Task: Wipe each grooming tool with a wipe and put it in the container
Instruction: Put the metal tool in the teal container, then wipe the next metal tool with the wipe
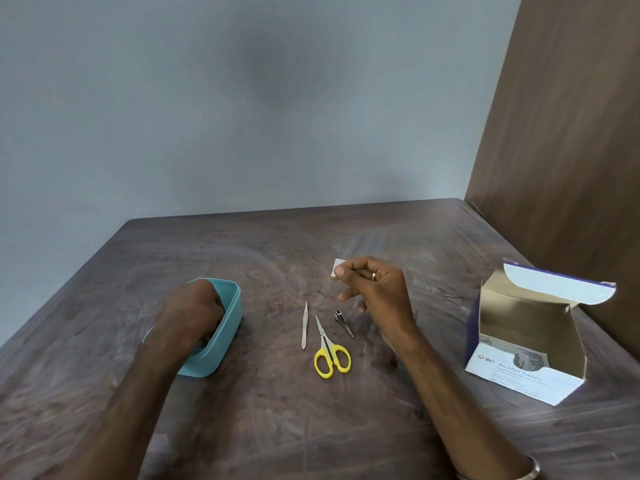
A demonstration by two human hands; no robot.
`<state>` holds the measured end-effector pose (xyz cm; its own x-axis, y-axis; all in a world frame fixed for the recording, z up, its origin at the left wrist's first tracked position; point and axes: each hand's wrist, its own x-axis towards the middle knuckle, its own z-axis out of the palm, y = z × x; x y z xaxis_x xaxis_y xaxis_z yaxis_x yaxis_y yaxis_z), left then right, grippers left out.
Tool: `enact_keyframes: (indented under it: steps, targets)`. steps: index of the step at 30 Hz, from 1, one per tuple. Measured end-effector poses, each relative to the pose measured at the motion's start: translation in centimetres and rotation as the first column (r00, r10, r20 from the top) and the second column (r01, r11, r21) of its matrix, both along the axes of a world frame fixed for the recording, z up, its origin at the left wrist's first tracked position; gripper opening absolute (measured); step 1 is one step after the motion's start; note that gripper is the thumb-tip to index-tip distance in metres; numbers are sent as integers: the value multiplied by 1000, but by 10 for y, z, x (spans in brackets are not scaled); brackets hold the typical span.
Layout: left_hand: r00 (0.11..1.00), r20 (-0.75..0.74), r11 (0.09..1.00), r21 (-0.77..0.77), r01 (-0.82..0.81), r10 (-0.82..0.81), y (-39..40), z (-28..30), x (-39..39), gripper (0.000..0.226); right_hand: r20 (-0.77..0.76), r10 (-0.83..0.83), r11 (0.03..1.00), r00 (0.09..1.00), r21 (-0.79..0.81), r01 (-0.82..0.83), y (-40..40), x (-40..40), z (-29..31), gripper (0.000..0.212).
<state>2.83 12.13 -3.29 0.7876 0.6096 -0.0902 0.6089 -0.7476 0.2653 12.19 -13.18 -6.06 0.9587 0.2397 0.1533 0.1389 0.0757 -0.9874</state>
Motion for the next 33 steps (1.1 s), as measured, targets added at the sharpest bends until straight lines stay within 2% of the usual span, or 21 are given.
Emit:
enact_keyframes:
  steps: [8,11,15,17,19,21,25,29,33]
  targets:
    - [1000,9,1000,-10,-4,4,-7,9,-7,18,10,-2,1000,1000,-2,2,0,-2,1,6]
    - [998,66,1000,-14,-4,5,-12,19,-13,12,6,-5,1000,1000,31,5,0,-2,2,3]
    - [958,286,979,199,-39,-19,-30,39,-24,17,-3,-32,998,999,51,32,1,0,1,9]
    - [888,452,970,240,-29,-85,-47,48,-27,16,6,-40,998,999,54,40,1,0,0,10]
    - [839,520,974,221,53,-163,-64,51,-24,18,21,-50,998,999,49,49,1,0,1,10]
    - [858,476,980,135,145,-192,-80,46,-15,19,33,-62,997,998,48,61,1,-1,1,9]
    - [935,270,972,40,229,-232,-97,19,11,30,35,-70,996,997,50,68,0,0,2,9]
    - [964,163,977,2,213,-210,-103,-5,29,35,58,-57,998,997,-7,58,0,-1,1,8]
    - [971,138,980,-7,197,-194,-102,-15,35,31,67,-55,998,996,-25,57,0,-1,1,6]
